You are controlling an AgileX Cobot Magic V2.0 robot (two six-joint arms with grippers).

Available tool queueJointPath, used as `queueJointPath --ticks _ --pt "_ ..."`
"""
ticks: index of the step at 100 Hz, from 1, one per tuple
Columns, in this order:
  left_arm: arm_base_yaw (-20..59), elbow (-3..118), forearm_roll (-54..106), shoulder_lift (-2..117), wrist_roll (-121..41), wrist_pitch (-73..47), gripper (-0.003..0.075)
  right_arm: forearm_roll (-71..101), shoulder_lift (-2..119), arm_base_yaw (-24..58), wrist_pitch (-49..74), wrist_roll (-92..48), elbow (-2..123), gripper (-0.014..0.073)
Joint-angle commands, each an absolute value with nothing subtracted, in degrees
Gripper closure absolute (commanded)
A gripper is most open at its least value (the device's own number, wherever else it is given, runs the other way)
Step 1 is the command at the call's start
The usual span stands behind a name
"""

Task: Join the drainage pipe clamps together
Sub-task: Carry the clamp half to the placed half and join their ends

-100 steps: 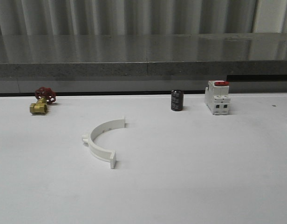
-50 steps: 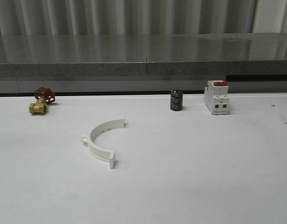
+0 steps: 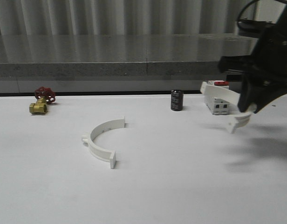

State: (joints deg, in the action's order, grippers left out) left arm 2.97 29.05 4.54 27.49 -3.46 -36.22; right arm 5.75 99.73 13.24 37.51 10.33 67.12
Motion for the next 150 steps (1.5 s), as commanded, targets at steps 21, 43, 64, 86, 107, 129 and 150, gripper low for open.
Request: queueJointPath --ticks 21,43,64,86,107,129,150 --pt "2.7 30.5 5.4 27.7 -3.5 -32.6 0.0741 -13.7 101.2 27.4 34.4 38.3 72.8 0.0555" --pt "2.7 30.5 5.4 27.7 -3.5 -32.6 0.0741 -15.8 107.0 31.9 37.0 42.2 79.6 0.0555" --pt "2.7 30.5 5.4 27.7 -3.5 -32.6 0.0741 -15.6 111.2 33.7 37.9 44.4 83.6 0.0555" --pt "2.7 30.5 5.4 27.7 -3.5 -32.6 0.0741 -15.5 113.4 35.1 37.8 45.6 84.1 0.0555" --pt "2.7 30.5 5.4 27.7 -3.5 -32.6 0.0741 -15.4 114.2 35.9 36.1 47.5 84.1 0.0556" --pt "2.7 30.5 5.4 27.7 -3.5 -32.6 0.0741 -15.2 114.5 36.1 34.8 49.4 84.1 0.0556" --pt "2.7 30.5 5.4 27.7 -3.5 -32.6 0.0741 -13.4 114.8 36.1 33.7 49.5 84.1 0.0556"
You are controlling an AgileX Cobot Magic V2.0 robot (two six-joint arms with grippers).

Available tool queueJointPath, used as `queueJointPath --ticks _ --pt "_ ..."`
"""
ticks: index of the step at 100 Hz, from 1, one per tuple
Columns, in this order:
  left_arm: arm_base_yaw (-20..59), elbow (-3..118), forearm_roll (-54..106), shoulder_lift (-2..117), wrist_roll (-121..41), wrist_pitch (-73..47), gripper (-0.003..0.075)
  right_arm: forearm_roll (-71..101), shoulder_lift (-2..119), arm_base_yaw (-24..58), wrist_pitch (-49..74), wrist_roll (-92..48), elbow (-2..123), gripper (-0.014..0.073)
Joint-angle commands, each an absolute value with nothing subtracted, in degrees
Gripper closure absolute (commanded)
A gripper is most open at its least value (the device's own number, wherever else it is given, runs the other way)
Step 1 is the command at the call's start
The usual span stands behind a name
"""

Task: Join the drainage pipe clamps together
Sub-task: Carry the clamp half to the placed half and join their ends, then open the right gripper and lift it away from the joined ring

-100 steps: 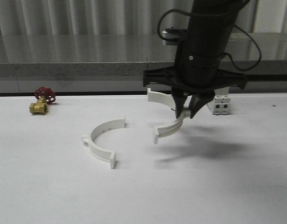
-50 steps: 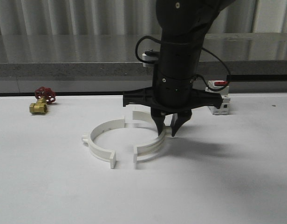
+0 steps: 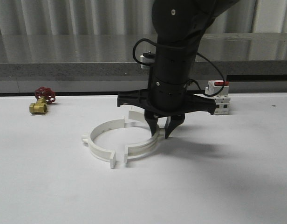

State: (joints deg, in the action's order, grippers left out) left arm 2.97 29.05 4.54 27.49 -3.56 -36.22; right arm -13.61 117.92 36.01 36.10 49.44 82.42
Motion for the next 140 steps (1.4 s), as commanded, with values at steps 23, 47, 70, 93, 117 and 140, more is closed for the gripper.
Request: queueJointPath --ticks 23,47,70,93,117,140 --pt "2.7 30.5 5.4 27.7 -3.5 -32.6 0.0741 -12.8 114.8 36.5 33.6 49.5 84.1 0.0556" --pt "2.7 30.5 5.4 27.7 -3.5 -32.6 0.0741 -11.7 115.6 36.6 33.6 49.5 84.1 0.0556" --pt "2.7 30.5 5.4 27.7 -3.5 -32.6 0.0741 -10.8 115.7 36.6 33.6 49.5 84.1 0.0555" --pt "2.7 30.5 5.4 27.7 -3.5 -32.6 0.0741 -10.4 115.7 36.6 33.6 49.4 84.1 0.0404" --pt "2.7 30.5 5.4 27.7 -3.5 -32.6 0.0741 -10.4 115.7 36.6 34.0 49.4 84.1 0.0056" --pt "2.7 30.5 5.4 27.7 -3.5 -32.6 0.0741 -10.4 114.5 36.3 34.7 44.9 85.7 0.0045"
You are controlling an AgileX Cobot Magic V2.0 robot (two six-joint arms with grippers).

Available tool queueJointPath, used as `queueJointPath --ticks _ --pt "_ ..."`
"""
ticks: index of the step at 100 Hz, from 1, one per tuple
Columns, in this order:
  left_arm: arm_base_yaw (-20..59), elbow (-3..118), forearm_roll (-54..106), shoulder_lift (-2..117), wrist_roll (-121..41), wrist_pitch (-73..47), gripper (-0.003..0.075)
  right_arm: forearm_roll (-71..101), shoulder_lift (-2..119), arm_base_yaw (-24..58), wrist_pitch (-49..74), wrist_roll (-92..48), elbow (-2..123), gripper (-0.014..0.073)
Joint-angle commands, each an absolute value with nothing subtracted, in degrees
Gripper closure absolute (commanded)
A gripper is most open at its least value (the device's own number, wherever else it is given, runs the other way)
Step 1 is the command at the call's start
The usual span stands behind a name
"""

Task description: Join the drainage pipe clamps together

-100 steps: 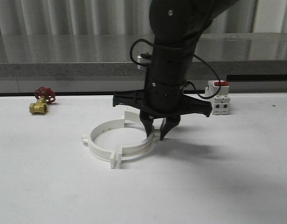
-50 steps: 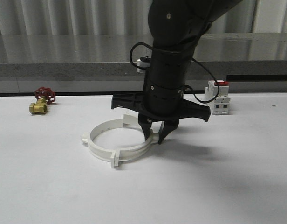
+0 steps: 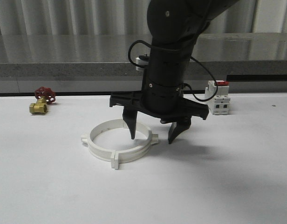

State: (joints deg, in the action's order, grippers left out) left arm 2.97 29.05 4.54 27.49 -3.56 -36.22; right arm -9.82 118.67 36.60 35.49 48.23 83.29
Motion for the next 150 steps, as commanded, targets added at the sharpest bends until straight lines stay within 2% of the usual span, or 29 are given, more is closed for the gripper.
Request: queueJointPath --ticks 1,20,48,72,102,140,150 --pt "2.7 30.5 5.4 27.7 -3.5 -32.6 0.0741 -10.4 114.4 36.3 34.7 44.5 85.7 0.0045" --pt "2.7 30.5 5.4 27.7 -3.5 -32.6 0.0741 -10.4 109.5 34.5 36.4 33.8 85.7 0.0045" --pt "2.7 30.5 5.4 27.7 -3.5 -32.6 0.0741 -10.4 97.7 26.1 40.5 22.5 84.4 0.0052" --pt "2.7 30.5 5.4 27.7 -3.5 -32.6 0.0741 -10.3 84.1 14.7 43.2 15.5 75.9 0.0052" --pt "2.7 30.5 5.4 27.7 -3.5 -32.6 0.0741 -9.8 64.2 1.9 43.9 13.3 61.3 0.0052" --pt "2.7 30.5 5.4 27.7 -3.5 -32.6 0.0741 -9.6 39.7 0.5 50.2 13.3 47.6 0.0055" --pt "2.7 30.5 5.4 27.7 -3.5 -32.6 0.0741 -9.6 35.0 0.5 51.9 13.3 45.3 0.0123"
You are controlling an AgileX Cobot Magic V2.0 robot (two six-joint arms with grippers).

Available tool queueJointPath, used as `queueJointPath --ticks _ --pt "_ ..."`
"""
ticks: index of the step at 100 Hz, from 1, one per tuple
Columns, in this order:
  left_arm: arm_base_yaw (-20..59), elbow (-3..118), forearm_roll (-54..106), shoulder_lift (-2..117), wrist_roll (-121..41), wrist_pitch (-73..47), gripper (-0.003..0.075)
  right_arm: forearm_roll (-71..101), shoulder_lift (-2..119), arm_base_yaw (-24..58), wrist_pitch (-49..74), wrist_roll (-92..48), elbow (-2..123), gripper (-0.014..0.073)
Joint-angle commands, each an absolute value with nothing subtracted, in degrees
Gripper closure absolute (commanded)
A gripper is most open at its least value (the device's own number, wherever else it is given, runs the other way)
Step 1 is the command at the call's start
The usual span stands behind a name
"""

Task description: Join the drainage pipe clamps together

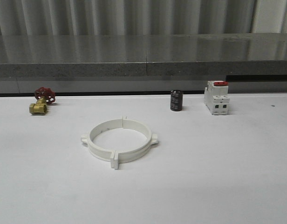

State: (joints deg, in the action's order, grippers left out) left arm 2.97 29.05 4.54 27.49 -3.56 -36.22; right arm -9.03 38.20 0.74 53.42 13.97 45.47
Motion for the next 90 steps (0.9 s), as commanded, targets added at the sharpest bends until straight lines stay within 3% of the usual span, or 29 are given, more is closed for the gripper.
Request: queueJointPath --ticks 1,29,90 --pt "2.7 30.5 5.4 27.7 -3.5 -32.6 0.0741 -9.6 34.8 0.5 52.1 13.3 45.1 0.0141" --pt "2.7 30.5 5.4 27.7 -3.5 -32.6 0.0741 -9.6 29.1 0.5 52.3 13.3 44.1 0.067" --pt "2.7 30.5 5.4 27.7 -3.5 -32.6 0.0741 -9.6 29.1 0.5 53.3 13.3 44.1 0.0661"
